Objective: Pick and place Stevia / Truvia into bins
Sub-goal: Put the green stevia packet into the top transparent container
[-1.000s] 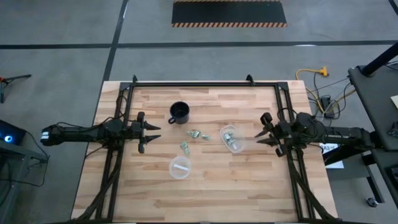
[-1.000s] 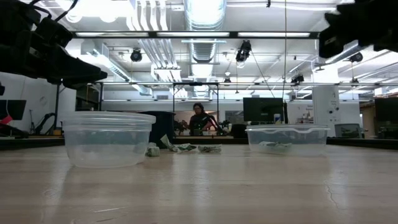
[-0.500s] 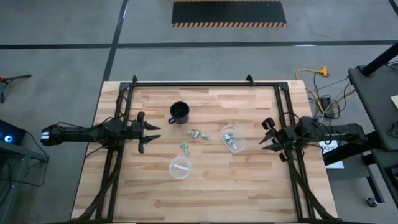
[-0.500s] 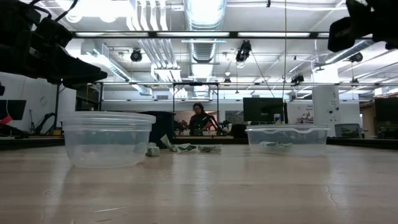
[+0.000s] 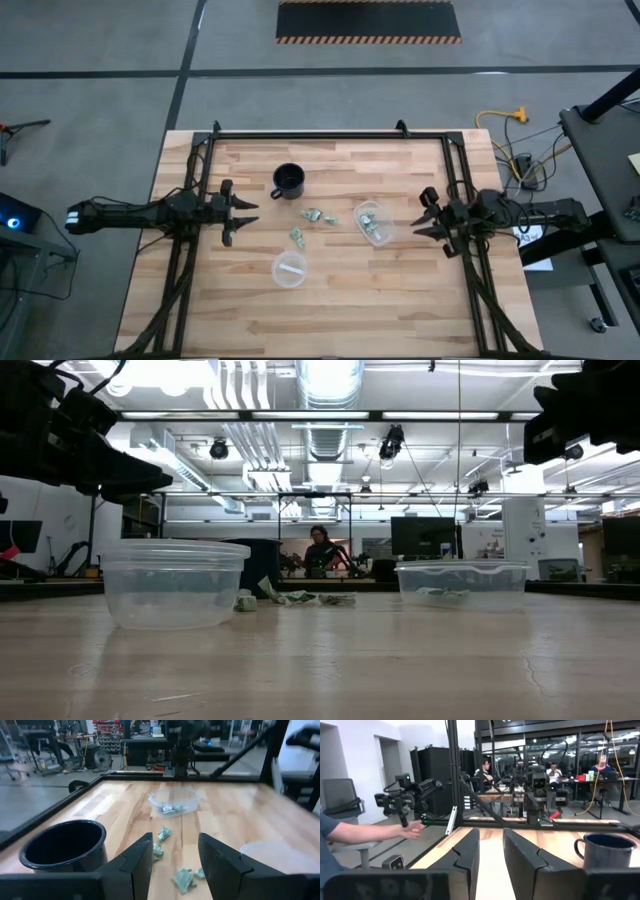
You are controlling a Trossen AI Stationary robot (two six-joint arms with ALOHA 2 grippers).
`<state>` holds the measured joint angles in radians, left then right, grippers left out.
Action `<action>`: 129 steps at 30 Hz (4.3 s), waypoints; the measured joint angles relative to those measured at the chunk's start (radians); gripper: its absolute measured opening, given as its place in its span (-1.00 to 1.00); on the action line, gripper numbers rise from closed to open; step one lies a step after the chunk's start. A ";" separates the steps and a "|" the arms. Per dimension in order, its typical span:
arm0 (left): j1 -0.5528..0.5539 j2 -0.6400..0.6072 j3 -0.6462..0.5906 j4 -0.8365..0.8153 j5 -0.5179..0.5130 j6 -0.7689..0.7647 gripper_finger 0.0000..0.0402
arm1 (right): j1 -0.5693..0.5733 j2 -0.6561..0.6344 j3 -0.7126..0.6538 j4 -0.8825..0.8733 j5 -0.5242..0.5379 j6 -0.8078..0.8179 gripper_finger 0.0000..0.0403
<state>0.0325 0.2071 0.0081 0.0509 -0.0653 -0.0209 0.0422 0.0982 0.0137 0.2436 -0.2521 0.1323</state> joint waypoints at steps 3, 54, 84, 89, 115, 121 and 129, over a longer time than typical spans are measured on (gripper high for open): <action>0.000 0.000 0.000 0.039 0.000 -0.075 -0.30 | 0.000 0.001 -0.005 -0.007 0.030 0.011 -0.63; 0.000 0.086 -0.002 0.134 0.000 -0.258 -0.30 | -0.001 0.035 -0.005 -0.216 0.124 -0.088 -0.58; -0.009 0.998 0.358 0.361 -0.071 -0.041 -0.30 | -0.001 0.037 -0.004 -0.216 0.122 -0.088 -0.66; -0.016 1.109 0.492 0.191 -0.075 -0.041 -0.30 | -0.001 0.036 -0.004 -0.216 0.122 -0.088 -0.66; -0.027 1.442 0.937 -0.229 -0.098 0.194 -0.30 | -0.001 0.035 -0.004 -0.217 0.124 -0.088 -0.66; -0.011 1.518 0.979 -0.227 -0.115 0.192 -0.30 | -0.001 0.035 -0.004 -0.217 0.123 -0.088 -0.66; 0.006 1.525 0.983 -0.227 -0.153 0.178 -0.30 | -0.001 0.035 -0.004 -0.217 0.124 -0.088 -0.66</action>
<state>0.0380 1.7321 0.9909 -0.1764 -0.2187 0.1574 0.0410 0.1333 0.0101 0.0269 -0.1286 0.0441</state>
